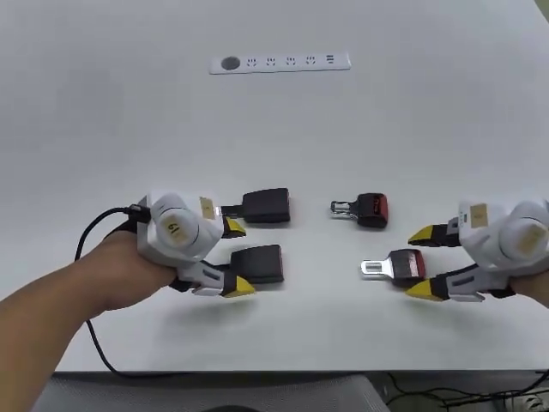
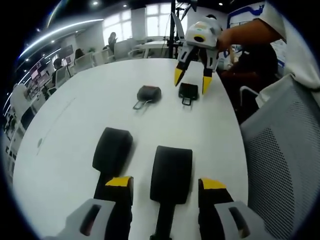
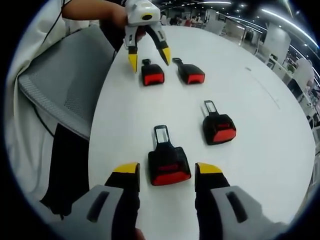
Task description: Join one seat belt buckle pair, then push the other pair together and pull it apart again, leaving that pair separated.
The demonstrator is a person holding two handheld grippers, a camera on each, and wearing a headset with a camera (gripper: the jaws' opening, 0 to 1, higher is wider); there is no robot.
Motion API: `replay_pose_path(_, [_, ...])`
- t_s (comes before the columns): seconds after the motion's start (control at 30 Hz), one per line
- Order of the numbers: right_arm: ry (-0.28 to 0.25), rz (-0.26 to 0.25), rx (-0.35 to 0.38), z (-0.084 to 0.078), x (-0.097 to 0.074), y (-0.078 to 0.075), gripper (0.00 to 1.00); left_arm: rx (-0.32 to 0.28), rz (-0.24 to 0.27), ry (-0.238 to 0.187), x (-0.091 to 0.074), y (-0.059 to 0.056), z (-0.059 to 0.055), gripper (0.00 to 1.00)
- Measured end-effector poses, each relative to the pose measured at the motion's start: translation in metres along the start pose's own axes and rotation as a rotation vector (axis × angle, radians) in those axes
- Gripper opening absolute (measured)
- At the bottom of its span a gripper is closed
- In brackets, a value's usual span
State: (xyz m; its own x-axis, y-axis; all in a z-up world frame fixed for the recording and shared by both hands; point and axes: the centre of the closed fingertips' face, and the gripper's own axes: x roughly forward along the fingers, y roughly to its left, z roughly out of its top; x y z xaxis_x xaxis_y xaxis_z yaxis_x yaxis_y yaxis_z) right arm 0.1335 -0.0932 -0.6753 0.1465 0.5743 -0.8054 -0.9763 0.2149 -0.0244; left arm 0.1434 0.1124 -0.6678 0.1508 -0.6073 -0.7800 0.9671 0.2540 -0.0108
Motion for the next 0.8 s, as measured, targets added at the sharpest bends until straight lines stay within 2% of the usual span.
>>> replay_pose_path(0.23, [0.011, 0.026, -0.003, -0.006, 0.006, -0.001, 0.40, 0.000, -0.026, 0.007, 0.003, -0.003, 0.000, 0.48])
replay_pose_path(0.6, [0.021, 0.053, -0.016, -0.006, 0.011, 0.000, 0.38, 0.011, -0.057, 0.029, 0.005, -0.009, -0.003, 0.39])
replay_pose_path(0.8, [0.025, 0.058, -0.019, -0.007, 0.011, -0.001, 0.36, 0.013, -0.054, 0.038, 0.006, -0.008, -0.005, 0.39])
